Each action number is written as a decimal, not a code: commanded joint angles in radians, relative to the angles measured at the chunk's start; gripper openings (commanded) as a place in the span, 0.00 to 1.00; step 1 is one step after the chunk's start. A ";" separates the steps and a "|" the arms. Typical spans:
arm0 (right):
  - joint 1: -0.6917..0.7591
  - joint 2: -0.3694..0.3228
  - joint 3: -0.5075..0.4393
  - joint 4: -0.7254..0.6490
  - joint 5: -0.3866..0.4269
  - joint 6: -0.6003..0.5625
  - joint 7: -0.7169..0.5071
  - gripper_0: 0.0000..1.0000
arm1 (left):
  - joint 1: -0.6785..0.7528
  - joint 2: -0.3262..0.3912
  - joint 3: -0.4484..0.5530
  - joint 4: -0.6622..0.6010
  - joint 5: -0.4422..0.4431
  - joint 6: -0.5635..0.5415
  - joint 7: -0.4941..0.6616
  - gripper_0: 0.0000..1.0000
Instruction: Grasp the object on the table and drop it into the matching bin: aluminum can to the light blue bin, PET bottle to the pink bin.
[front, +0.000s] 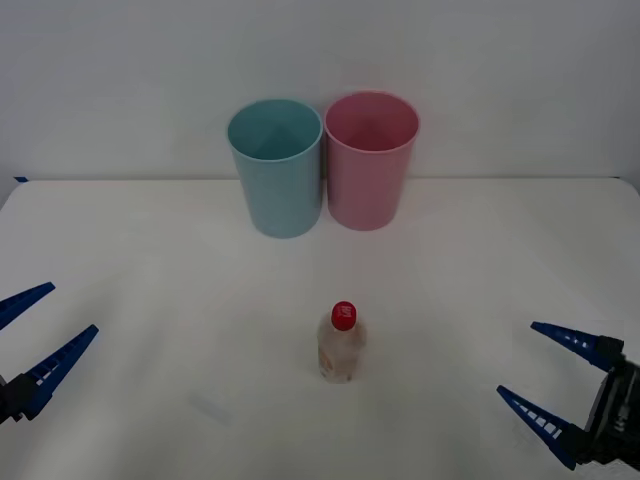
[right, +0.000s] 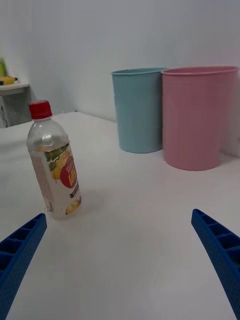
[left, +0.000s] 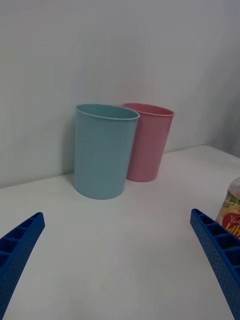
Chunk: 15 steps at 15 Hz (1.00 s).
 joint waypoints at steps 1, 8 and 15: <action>-0.055 0.000 0.061 0.059 0.004 -0.006 0.050 1.00 | 0.000 0.000 0.000 0.000 0.000 0.000 0.000 1.00; -0.170 0.002 0.207 0.136 0.025 -0.007 0.071 1.00 | 0.000 0.000 0.000 0.000 0.000 0.000 0.000 1.00; -0.236 0.046 0.293 0.141 0.084 0.073 0.088 1.00 | 0.000 0.000 0.000 0.000 0.000 0.000 0.000 1.00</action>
